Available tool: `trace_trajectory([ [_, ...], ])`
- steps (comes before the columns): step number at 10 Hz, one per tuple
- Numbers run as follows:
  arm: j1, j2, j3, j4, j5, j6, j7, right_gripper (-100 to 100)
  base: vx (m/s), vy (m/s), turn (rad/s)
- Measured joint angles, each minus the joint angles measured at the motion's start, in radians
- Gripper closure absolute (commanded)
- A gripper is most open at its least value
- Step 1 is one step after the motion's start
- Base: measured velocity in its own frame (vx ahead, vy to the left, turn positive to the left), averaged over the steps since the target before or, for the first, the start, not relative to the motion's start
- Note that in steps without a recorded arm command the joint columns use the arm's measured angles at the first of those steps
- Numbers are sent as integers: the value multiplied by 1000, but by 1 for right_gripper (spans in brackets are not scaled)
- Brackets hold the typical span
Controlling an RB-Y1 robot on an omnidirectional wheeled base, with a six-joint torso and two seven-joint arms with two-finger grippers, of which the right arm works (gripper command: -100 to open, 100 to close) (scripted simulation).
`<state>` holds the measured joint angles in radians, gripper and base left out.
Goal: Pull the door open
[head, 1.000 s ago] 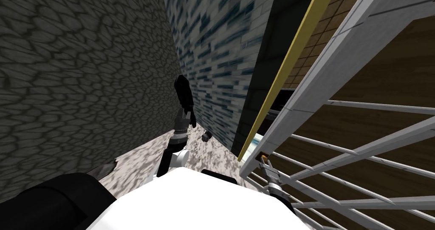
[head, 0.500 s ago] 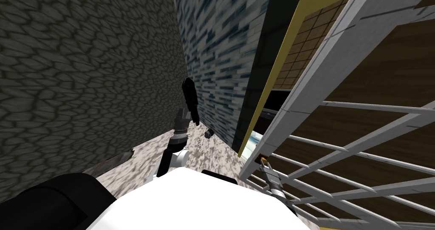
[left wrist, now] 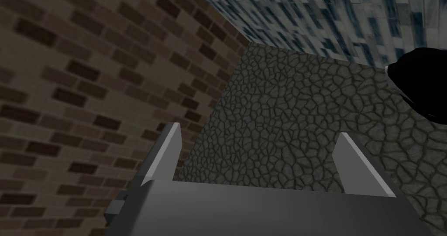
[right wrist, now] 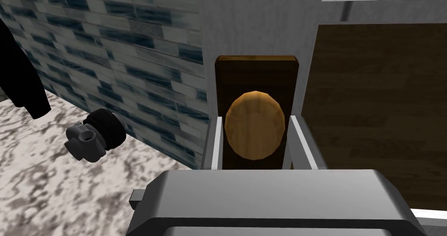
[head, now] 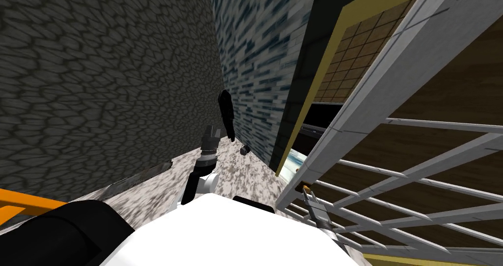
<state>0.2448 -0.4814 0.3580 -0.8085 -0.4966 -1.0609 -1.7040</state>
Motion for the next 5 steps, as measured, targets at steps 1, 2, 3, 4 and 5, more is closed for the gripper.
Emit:
trace_trajectory([
  [1, 5, -10, 9, 5, 6, -15, -11, 100, -110, 6, 7],
  [2, 8, -10, 11, 8, 7, -17, -14, 100, -153, -26, 138],
  [3, 9, -14, 13, 14, 8, -23, -18, 100, -225, -58, 176],
  [4, 11, -21, 16, 15, 11, -32, -24, 100, -236, -69, 154],
  [5, 12, -26, 22, 19, 15, -43, -32, 100, -243, -51, 129],
])
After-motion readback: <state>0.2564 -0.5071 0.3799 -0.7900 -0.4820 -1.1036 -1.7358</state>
